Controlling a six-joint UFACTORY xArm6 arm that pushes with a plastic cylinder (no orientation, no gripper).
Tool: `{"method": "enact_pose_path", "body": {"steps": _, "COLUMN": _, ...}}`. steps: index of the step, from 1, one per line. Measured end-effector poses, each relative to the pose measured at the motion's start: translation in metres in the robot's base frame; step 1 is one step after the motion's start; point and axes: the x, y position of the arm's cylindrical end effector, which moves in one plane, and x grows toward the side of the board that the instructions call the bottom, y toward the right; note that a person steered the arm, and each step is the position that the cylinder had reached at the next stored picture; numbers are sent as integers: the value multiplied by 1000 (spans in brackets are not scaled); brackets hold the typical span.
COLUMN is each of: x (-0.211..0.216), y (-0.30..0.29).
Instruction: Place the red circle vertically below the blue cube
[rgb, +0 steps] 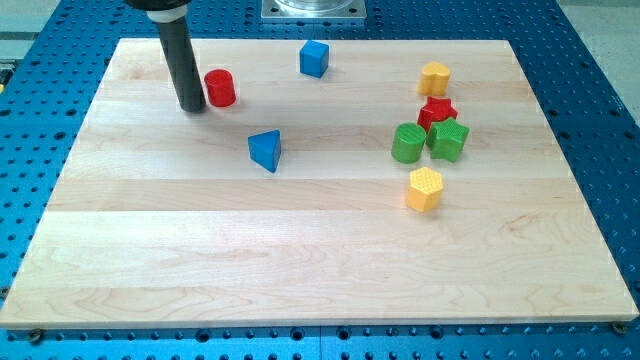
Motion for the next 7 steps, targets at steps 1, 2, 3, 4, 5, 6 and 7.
{"method": "enact_pose_path", "body": {"steps": 1, "x": -17, "y": 0}}
{"method": "enact_pose_path", "body": {"steps": 2, "x": -24, "y": 1}}
{"method": "enact_pose_path", "body": {"steps": 3, "x": -19, "y": 20}}
{"method": "enact_pose_path", "body": {"steps": 4, "x": 0, "y": 51}}
{"method": "enact_pose_path", "body": {"steps": 5, "x": 21, "y": 90}}
{"method": "enact_pose_path", "body": {"steps": 6, "x": 33, "y": 120}}
{"method": "enact_pose_path", "body": {"steps": 7, "x": 28, "y": 95}}
